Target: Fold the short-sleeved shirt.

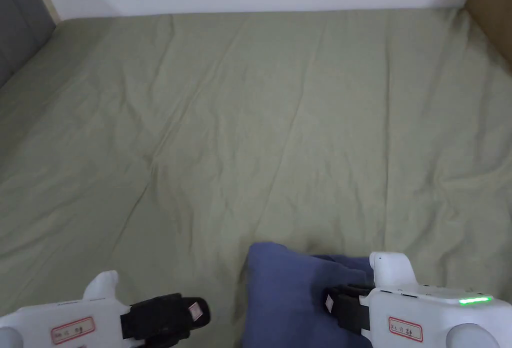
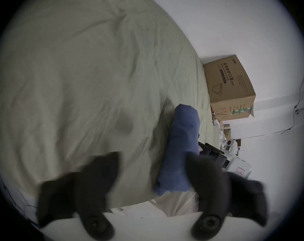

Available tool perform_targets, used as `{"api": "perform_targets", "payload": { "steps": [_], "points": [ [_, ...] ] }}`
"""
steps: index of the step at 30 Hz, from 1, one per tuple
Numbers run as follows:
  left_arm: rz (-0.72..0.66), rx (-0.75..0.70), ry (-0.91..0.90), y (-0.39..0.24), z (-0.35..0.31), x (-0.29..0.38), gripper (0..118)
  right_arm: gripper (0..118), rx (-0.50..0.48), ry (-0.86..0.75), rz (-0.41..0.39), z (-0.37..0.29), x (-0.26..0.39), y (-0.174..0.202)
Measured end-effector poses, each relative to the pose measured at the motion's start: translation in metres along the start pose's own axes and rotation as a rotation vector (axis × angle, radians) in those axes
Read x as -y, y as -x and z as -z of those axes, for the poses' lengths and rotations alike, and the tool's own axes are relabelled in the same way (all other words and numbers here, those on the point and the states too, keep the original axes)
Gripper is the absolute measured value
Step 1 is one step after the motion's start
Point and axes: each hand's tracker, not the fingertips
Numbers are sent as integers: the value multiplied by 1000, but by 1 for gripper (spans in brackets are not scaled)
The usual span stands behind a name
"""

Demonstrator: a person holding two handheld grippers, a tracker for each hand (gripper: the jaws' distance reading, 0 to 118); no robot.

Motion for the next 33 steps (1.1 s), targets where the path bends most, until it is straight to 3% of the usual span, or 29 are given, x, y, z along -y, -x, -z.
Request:
{"api": "perform_targets", "payload": {
  "steps": [1,6,8,11,16,17,18,19,20,22,28,31,33],
  "points": [
    [-24,4,22,0,9,-2,117,5,-1,-4,8,-2,0,0],
    [-41,213,76,6,52,-21,115,4,27,2,-28,0,0,4],
    [-50,200,127,4,71,-23,115,2,24,9,-18,1,-2,3],
    [49,224,250,-10,103,-24,115,2,14,13,12,2,-4,0],
    [256,197,296,-36,132,-16,115,2,15,15,22,0,-5,0],
    [271,197,298,-39,133,-18,108,2,15,18,23,-2,-6,2],
    [278,177,279,-41,130,-20,85,2,17,19,24,-3,-7,4],
    [304,116,238,-42,127,-24,45,2,20,15,25,-4,-7,5],
    [307,58,230,-42,123,-24,43,2,26,14,26,-6,-9,7],
    [198,180,271,-30,121,-28,42,2,31,2,27,-12,-11,11],
    [278,95,188,-16,61,-49,41,2,13,-50,36,-36,-21,24],
    [310,-37,138,14,1,-78,41,2,36,-67,38,-38,-24,25],
    [351,-206,107,42,-46,-108,41,2,58,-62,48,-33,-24,25]
  ]
}}
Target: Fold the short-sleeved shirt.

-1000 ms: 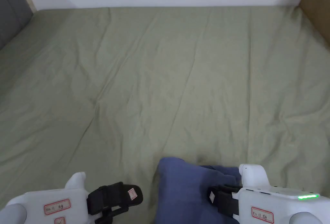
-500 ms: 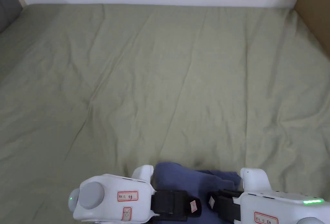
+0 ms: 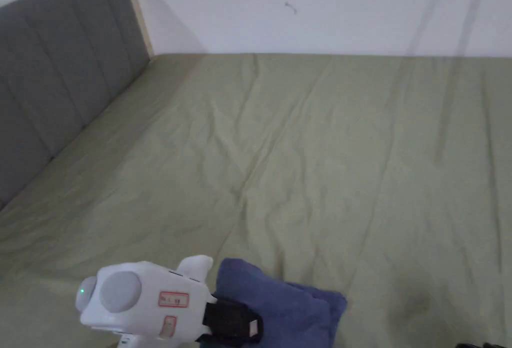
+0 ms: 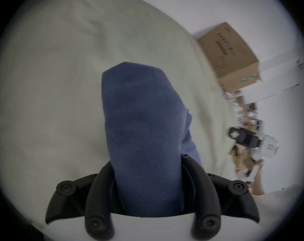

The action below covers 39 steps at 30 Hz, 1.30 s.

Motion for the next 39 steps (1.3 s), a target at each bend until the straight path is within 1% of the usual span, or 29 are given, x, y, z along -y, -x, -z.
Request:
{"api": "perform_targets", "payload": {
  "steps": [2,4,5,6,8,9,10,12,13,14,15,16,19,22,23,24,25,26,27,29,32,37,38,39],
  "points": [
    [-51,-164,-18,44,-38,-12,41,2,15,11,18,5,3,-1],
    [-60,-354,-33,84,-71,-25,41,2,13,22,31,10,6,0],
    [-27,-449,-32,103,-82,-31,41,2,17,33,34,13,8,1],
    [39,-537,12,119,-89,-38,41,2,32,48,32,17,8,2],
    [70,-682,77,149,-102,-49,41,2,52,63,22,23,8,4],
    [47,-733,85,163,-107,-54,41,2,52,66,21,25,7,4],
    [0,-747,70,174,-110,-56,41,2,56,68,22,27,6,5],
    [-21,-744,65,185,-112,-57,43,2,59,72,27,30,5,7],
    [-25,-738,51,187,-114,-55,54,2,60,73,26,30,4,7],
    [-18,-765,50,187,-113,-53,66,2,65,76,20,31,4,9],
    [-18,-849,43,184,-115,-51,76,2,76,80,4,32,4,10],
    [-22,-872,39,184,-117,-51,83,2,83,81,-8,32,4,10],
    [-30,-884,11,174,-132,-49,86,2,89,95,-21,33,3,9],
    [-97,-866,-85,148,-155,-49,86,2,61,90,-10,27,4,10],
    [-135,-846,-125,139,-167,-46,84,2,56,87,-14,25,5,10],
    [-172,-796,-156,126,-176,-46,71,2,57,83,-18,22,6,11],
    [-190,-724,-200,111,-184,-43,36,2,57,79,-21,20,6,12],
    [-184,-657,-247,92,-189,-39,11,2,49,74,-24,17,7,11],
    [-149,-612,-288,76,-193,-35,5,2,44,66,-20,14,7,12],
    [-104,-581,-340,30,-191,-23,5,2,13,39,-5,3,9,12],
    [15,-501,-375,-38,-180,-1,3,2,-11,6,-5,-18,13,13],
    [130,-508,-495,-140,-157,36,0,2,-61,-87,-2,-60,17,17],
    [127,-482,-511,-160,-154,44,0,2,-62,-108,-5,-71,17,19],
    [148,-471,-549,-178,-151,52,0,2,-56,-141,-26,-82,17,22]
  ]
}}
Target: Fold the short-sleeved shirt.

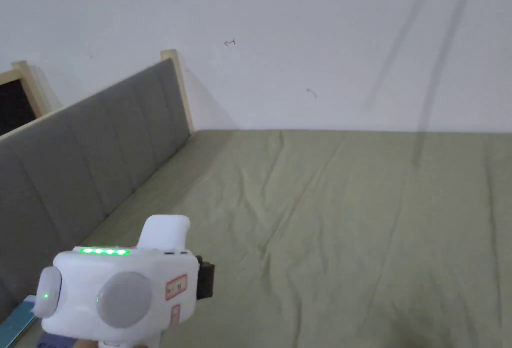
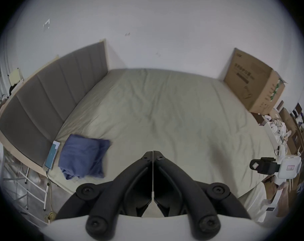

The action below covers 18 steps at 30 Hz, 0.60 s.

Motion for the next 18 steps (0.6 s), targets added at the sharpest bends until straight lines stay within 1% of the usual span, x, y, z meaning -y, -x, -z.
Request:
{"api": "perform_targets", "payload": {
  "steps": [1,3,4,5,6,7,9,10,12,13,14,15,16,17,18],
  "points": [
    [15,-7,-30,-13,-8,2,0,2,15,-35,-25,-11,-1,4],
    [34,-42,-90,-43,-26,10,0,2,99,-142,-76,-39,-3,14],
    [14,-47,-129,-57,-34,13,0,2,138,-216,-94,-52,-3,19],
    [-12,-52,-156,-70,-44,16,0,2,196,-291,-128,-64,-2,21],
    [1,-26,-177,-83,-53,18,0,2,229,-336,-158,-76,-3,26],
    [-1,18,-203,-92,-60,20,0,2,249,-376,-172,-87,-4,29],
    [9,94,-242,-116,-77,20,0,2,253,-436,-190,-110,-7,38],
    [15,92,-263,-124,-84,21,0,2,261,-466,-193,-120,-7,41],
    [68,65,-331,-142,-96,23,0,2,274,-545,-220,-137,-5,50],
    [76,42,-366,-149,-101,26,0,4,291,-573,-239,-145,-5,56],
    [84,41,-390,-152,-105,28,2,9,318,-608,-270,-150,-4,61],
    [79,53,-406,-156,-107,30,11,15,348,-639,-303,-154,-2,65],
    [79,54,-425,-159,-109,32,24,21,377,-650,-339,-157,-2,69],
    [81,45,-436,-161,-111,35,33,29,400,-655,-366,-157,-2,73],
    [78,30,-437,-162,-113,37,40,42,399,-667,-378,-160,-1,76]
  ]
}}
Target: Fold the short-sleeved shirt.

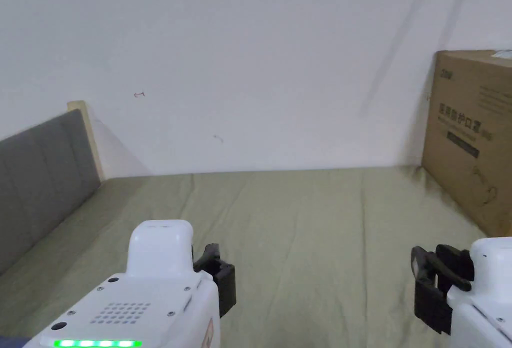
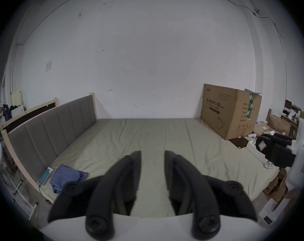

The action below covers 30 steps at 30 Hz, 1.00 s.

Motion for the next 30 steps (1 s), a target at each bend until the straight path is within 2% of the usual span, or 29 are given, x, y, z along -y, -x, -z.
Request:
{"api": "perform_targets", "payload": {
  "steps": [1,4,6,7,9,13,17,20,21,23,27,30],
  "points": [
    [9,-13,-1,-1,-3,1,56,66,-15,2,17,-3,0,0],
    [2,-19,-12,-1,-7,4,74,84,-99,8,82,-6,-3,0],
    [-37,-64,-17,-1,-9,5,107,103,-86,-22,72,-11,-1,5],
    [-20,-68,-24,-1,-12,6,113,110,-78,-49,46,-13,-1,5],
    [17,-60,-44,-1,-16,5,112,112,-64,-71,3,-16,-1,9],
    [33,-65,-64,-3,-19,5,112,113,-72,-68,48,-16,-3,6],
    [117,-154,-77,-14,-21,6,112,113,-79,-63,76,-14,-8,0],
    [36,-71,-60,-11,-23,1,112,113,-64,-52,71,-10,-8,-3],
    [15,-43,-5,-10,-22,-3,112,113,-60,-48,71,-9,-8,-3],
    [6,-26,-2,-9,-22,-6,112,113,-57,-41,77,-8,-7,-4],
    [67,-117,-38,-14,-21,-8,112,113,-60,-34,75,-6,-6,-4],
    [45,-119,-25,-11,-20,-10,112,113,-58,-21,49,-3,-5,-2]
  ]
}}
